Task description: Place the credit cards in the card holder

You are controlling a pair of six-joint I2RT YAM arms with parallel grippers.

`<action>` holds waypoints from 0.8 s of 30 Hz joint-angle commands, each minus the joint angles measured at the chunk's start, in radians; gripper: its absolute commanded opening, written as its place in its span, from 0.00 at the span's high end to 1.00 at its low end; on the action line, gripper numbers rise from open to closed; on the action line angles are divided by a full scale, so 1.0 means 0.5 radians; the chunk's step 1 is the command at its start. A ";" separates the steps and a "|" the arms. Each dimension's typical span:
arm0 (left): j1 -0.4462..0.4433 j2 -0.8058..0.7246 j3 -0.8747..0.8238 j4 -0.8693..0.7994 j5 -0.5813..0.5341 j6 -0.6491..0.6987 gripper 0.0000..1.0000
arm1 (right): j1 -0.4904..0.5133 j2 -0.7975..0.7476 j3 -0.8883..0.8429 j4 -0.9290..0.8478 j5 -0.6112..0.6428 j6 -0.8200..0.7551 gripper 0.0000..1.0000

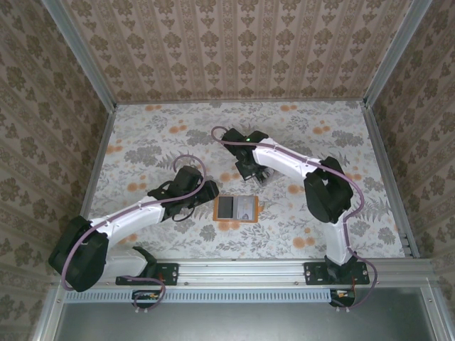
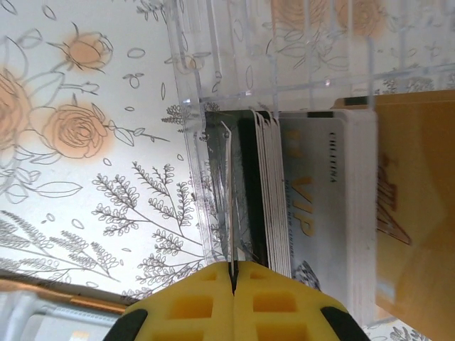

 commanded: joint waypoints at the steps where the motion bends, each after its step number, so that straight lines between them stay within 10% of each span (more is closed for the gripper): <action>1: 0.018 -0.022 0.022 -0.053 0.011 -0.005 0.34 | -0.009 -0.091 0.005 -0.102 -0.051 -0.005 0.94; 11: 0.021 -0.004 0.031 -0.107 0.023 0.019 0.34 | -0.010 -0.485 -0.186 -0.013 -0.207 0.255 0.98; 24: 0.016 0.182 0.044 -0.087 0.255 0.096 0.38 | 0.005 -1.166 -1.387 0.967 -0.789 1.149 0.99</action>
